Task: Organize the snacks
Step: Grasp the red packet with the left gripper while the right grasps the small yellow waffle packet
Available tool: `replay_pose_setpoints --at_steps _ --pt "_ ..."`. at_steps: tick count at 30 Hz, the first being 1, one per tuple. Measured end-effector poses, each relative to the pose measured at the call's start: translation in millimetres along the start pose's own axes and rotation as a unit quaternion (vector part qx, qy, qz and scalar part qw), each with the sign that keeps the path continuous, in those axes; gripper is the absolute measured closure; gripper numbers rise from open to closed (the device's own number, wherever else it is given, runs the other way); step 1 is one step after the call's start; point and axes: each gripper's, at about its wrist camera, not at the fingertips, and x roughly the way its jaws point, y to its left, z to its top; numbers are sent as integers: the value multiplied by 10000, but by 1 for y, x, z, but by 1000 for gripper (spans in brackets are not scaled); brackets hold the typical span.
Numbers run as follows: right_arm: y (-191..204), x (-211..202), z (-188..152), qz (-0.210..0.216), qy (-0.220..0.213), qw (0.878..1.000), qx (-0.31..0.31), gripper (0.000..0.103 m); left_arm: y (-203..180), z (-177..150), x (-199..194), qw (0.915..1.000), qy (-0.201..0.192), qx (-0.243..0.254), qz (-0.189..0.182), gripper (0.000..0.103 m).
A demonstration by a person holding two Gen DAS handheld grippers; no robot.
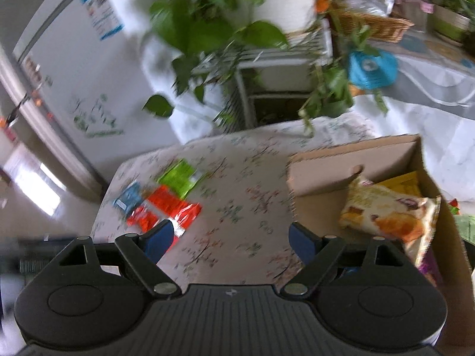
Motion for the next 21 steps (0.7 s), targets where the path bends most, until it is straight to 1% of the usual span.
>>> replay_pose_setpoints --at_steps 3,6,9,12,15,18,21 --pt "11 10 -6 111 223 9995 -175 14 7 8 12 9999 -4 -38 111 26" --pt "22 20 -14 182 452 9982 -341 14 8 15 24 9998 3 79 164 26" --pt "35 30 -27 271 743 9953 -564 14 9 20 36 9997 26 235 63 26" --pt "47 40 -38 290 979 9913 -827 14 13 21 52 9996 147 245 85 26" --pt "58 48 -51 377 1232 9861 -1047 14 13 22 62 9988 213 437 -9 26" --pt "67 54 -62 428 1422 9808 -1267 14 12 23 69 9979 215 584 -150 26" --pt "77 58 -72 487 1575 9753 -1470 14 10 25 78 9971 278 680 -186 26"
